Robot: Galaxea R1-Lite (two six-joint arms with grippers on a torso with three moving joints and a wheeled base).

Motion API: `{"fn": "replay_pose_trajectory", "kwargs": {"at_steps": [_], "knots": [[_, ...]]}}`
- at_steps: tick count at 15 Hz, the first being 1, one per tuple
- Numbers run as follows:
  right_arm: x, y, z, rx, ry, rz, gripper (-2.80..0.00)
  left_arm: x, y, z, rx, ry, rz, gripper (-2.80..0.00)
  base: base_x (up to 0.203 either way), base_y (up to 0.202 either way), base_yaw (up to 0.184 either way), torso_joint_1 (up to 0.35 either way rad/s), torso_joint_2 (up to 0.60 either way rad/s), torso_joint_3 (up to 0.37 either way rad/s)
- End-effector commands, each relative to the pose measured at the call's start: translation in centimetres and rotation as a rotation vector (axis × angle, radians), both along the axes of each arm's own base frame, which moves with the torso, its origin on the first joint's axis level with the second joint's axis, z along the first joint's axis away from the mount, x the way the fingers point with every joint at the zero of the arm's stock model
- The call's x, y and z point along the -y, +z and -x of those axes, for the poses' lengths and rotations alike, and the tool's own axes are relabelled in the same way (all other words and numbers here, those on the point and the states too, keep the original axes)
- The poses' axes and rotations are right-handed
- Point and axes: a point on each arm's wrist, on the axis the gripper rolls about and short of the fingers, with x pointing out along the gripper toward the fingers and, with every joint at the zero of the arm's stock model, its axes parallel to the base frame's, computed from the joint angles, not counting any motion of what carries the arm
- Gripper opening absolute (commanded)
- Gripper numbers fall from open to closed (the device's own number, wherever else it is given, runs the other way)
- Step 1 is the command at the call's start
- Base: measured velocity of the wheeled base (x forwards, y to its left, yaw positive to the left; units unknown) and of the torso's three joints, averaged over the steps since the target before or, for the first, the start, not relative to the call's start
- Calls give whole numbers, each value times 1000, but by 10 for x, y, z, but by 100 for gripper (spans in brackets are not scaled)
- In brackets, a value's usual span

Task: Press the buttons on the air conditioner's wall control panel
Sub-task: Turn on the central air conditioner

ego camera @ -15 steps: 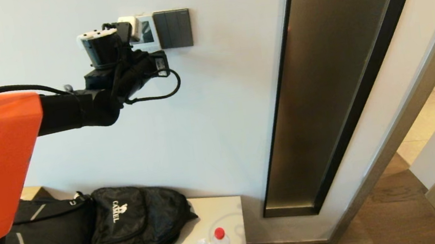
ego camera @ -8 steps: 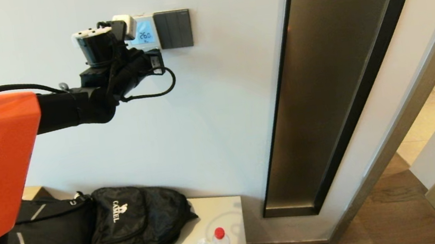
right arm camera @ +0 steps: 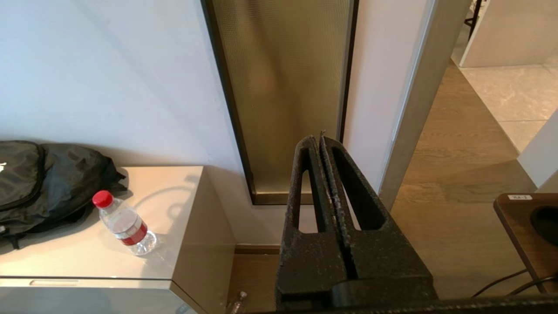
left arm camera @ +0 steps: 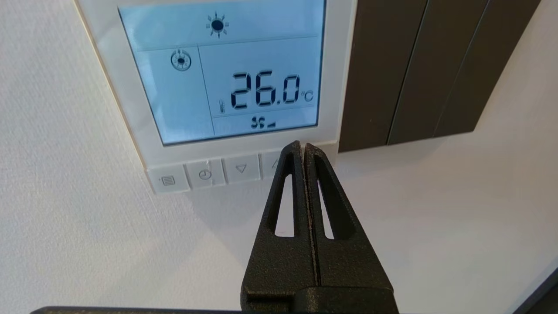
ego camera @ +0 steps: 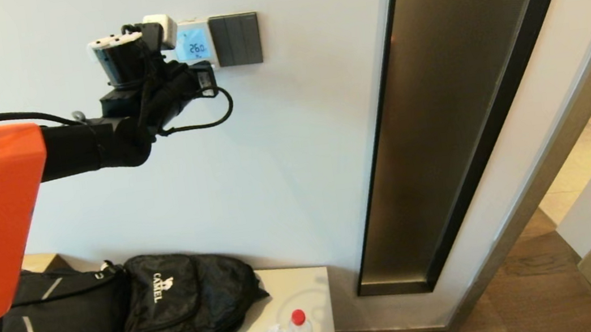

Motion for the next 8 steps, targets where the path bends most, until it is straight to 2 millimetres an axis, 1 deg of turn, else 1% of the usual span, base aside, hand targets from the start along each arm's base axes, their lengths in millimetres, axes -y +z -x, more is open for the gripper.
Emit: {"fn": "replay_pose_trajectory", "kwargs": {"at_steps": [1, 3, 8], "knots": [[0, 0, 0, -2, 1, 0, -280, -3, 2, 9, -13, -5, -5, -280, 0, 0, 0, 0, 0, 0], [0, 0, 0, -2, -1, 0, -280, -6, 0, 19, -31, -9, -13, -280, 0, 0, 0, 0, 0, 0], [0, 0, 0, -2, -1, 0, -280, -9, -4, 15, -24, 0, -9, -280, 0, 0, 0, 0, 0, 0]]}}
